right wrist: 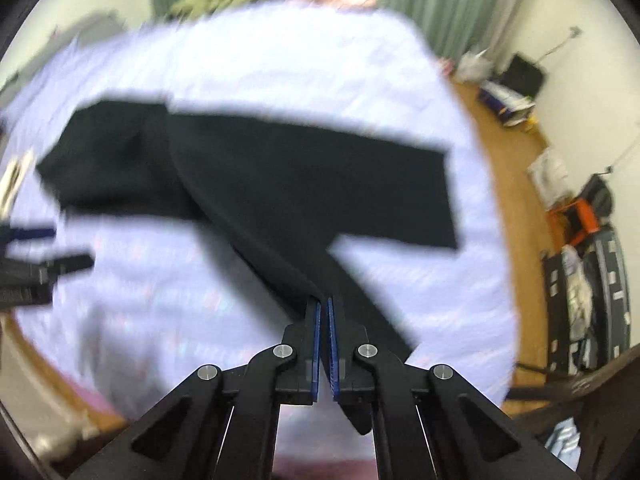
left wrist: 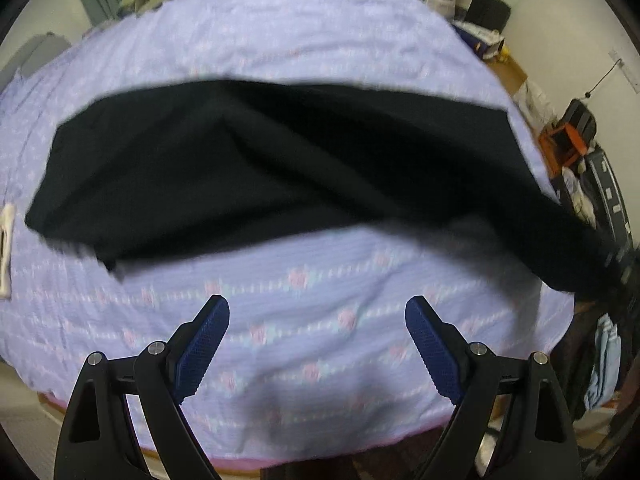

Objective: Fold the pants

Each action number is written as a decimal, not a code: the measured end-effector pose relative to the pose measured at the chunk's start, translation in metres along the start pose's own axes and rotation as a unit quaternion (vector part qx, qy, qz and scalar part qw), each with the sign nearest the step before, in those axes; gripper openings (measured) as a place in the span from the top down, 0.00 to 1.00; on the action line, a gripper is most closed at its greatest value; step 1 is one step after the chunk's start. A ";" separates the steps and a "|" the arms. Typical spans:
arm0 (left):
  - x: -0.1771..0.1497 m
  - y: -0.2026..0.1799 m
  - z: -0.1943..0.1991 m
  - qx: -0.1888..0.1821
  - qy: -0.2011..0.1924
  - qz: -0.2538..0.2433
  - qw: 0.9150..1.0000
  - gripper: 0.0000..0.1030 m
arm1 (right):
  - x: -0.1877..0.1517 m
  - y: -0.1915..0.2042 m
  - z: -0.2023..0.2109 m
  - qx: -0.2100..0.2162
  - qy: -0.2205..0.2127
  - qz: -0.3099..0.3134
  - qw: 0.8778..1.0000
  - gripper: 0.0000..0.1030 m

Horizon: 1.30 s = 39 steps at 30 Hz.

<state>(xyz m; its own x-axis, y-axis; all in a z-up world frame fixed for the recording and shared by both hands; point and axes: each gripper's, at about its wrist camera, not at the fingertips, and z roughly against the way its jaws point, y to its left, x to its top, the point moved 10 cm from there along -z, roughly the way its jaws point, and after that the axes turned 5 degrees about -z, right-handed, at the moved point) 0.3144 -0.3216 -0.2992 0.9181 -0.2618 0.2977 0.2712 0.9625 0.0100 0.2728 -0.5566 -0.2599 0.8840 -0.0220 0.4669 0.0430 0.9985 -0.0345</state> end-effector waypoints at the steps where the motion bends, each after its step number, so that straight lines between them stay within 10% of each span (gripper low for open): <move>1: 0.010 -0.002 0.004 0.000 -0.010 -0.004 1.000 0.12 | 0.016 -0.011 0.005 -0.009 -0.017 -0.005 1.000 0.96; 7: 0.069 -0.020 0.013 0.001 -0.057 -0.028 0.998 0.12 | 0.117 -0.059 -0.019 -0.039 -0.063 -0.044 0.996 0.96; 16: 0.134 -0.043 -0.032 0.009 -0.064 -0.051 0.997 0.12 | 0.187 -0.122 -0.117 -0.081 -0.007 -0.037 0.996 0.97; 23: 0.147 -0.060 -0.058 0.011 -0.054 -0.052 0.997 0.12 | 0.191 -0.170 -0.171 -0.097 0.021 -0.084 0.991 0.96; 27: 0.146 -0.075 -0.053 0.004 -0.067 -0.062 0.996 0.12 | 0.179 -0.168 -0.149 -0.067 -0.007 -0.104 0.992 0.52; 39: 0.162 -0.112 -0.092 -0.002 -0.063 -0.106 0.992 0.12 | 0.144 -0.175 -0.190 0.023 0.014 -0.130 0.991 0.52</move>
<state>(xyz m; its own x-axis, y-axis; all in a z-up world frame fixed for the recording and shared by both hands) 0.4596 -0.4779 -0.3402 0.7970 -0.4465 0.4067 0.4551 0.8867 0.0816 0.4807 -0.7446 -0.3548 0.8579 -0.2805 0.4305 0.2508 0.9599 0.1256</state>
